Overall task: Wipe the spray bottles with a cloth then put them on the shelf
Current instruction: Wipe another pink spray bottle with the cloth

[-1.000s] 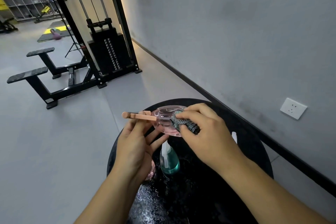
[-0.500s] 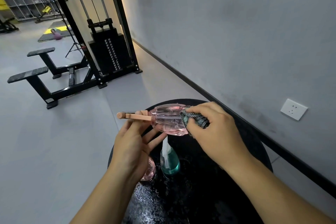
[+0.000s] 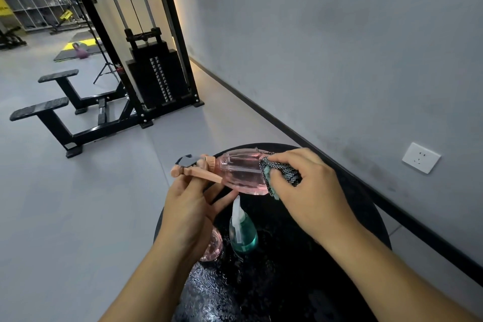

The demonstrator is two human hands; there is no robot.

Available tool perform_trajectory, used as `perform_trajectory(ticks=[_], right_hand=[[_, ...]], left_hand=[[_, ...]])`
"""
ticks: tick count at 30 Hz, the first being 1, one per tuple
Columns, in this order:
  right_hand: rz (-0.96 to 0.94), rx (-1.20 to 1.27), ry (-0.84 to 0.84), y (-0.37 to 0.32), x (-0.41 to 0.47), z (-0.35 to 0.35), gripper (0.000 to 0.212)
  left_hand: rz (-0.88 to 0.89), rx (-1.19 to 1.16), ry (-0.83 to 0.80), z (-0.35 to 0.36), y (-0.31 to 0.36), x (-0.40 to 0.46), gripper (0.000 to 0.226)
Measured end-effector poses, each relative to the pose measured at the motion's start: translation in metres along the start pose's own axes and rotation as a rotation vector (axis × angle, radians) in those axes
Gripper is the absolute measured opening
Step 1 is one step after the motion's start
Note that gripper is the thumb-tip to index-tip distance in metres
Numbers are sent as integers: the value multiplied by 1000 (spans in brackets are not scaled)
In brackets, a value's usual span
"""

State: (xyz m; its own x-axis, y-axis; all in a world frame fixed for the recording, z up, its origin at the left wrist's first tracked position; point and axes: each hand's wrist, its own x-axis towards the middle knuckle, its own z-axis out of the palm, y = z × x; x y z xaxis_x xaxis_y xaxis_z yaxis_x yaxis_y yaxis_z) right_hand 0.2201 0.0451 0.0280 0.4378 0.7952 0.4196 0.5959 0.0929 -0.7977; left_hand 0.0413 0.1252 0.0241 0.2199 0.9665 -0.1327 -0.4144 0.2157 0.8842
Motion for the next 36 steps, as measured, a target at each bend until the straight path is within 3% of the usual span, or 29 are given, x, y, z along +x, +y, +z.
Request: perform_trajectory(ticks=[5,10,12,15,22,26,29,32,36], right_hand=[[-86,-115,-96,-3,-1,6,26],[-179,-230,-215,-8,-2,11,28],[-122,-197,-199,-5,1,6,27],[-38,-165,-161,-2,4,0,25],[-124,-255,-222,-7,-2,8,28],[-5,-191,-138,-2,2,5,24],[-2,-157,-136,-3,0,8,24],[-42,-152,-155,-7,-3,12,24],[77,-108,-112,-4,2,6,16]], left_hand=[[10,57,-14,3,-8,-2,38],[15,129,-61,1,-13,-6,17],[32,141,-78,1,-11,-6,27],[49,143,-94,1,-10,-5,23],[69,192,-170,2,-18,-6,24],[92,204,-181,1,-17,-5,14],[107,237,-186,2,-17,-6,27],[103,260,-192,3,-21,-6,14],[88,323,-202,3,-24,-5,17]])
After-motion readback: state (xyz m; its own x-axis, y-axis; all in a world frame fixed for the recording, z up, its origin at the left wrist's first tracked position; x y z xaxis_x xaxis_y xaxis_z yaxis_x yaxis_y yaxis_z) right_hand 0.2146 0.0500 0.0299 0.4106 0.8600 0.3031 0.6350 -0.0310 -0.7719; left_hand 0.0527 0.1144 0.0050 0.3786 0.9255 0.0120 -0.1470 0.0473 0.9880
